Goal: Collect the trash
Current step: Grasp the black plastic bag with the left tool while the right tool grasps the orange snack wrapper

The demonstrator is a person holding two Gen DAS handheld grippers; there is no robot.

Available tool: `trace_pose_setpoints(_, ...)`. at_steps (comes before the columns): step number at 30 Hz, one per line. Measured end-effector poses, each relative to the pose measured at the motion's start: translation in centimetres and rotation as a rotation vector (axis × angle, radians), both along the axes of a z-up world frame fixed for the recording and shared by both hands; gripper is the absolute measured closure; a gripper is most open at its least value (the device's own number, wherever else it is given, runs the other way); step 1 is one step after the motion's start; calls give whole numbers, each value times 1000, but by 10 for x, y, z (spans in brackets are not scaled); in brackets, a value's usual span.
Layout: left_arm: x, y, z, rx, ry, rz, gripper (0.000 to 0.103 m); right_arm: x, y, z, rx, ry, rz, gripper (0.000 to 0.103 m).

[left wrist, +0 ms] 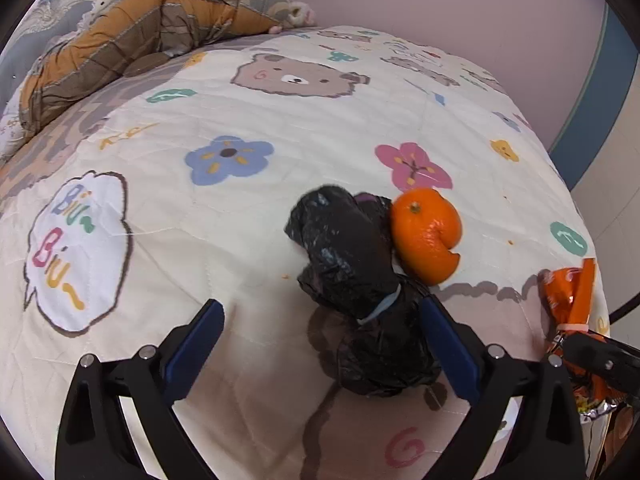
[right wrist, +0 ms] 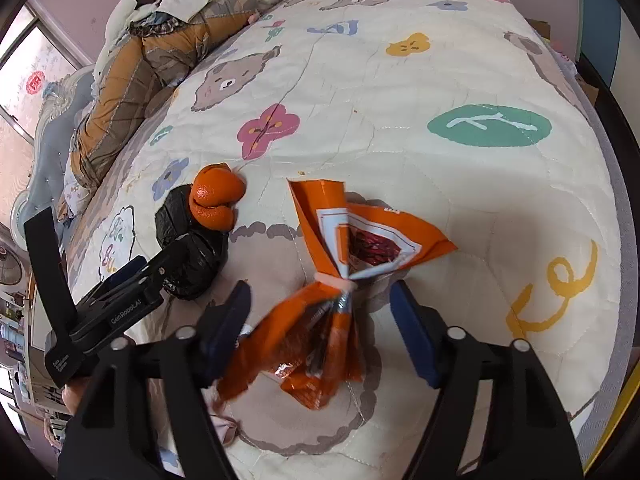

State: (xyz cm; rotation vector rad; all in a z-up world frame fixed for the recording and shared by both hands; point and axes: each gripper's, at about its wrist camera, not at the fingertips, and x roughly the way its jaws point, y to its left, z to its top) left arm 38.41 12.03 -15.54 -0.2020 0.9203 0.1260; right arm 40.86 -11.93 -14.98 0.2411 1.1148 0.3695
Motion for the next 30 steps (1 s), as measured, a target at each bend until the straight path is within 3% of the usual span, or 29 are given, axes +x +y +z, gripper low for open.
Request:
trace_pose_setpoints(2, 2, -2, -1, -19, -3, -15, 20, 2, 2, -4, 2, 12, 3, 48)
trace_pose_setpoints(6, 4, -11, 3, -44, -15, -74, 56, 2, 4, -7, 5, 10, 11, 66)
trace_pose_setpoints(9, 2, -18, 7, -21, -21, -91, 70, 0, 5, -6, -2, -4, 22, 74)
trace_pose_setpoints(16, -11, -13, 20, -49, -49, -95, 78, -7, 0, 1, 20, -25, 28, 78)
trace_pose_setpoints(30, -66, 8, 61, -62, -107, -87, 80, -46, -7, 39, 65, -78, 49, 80)
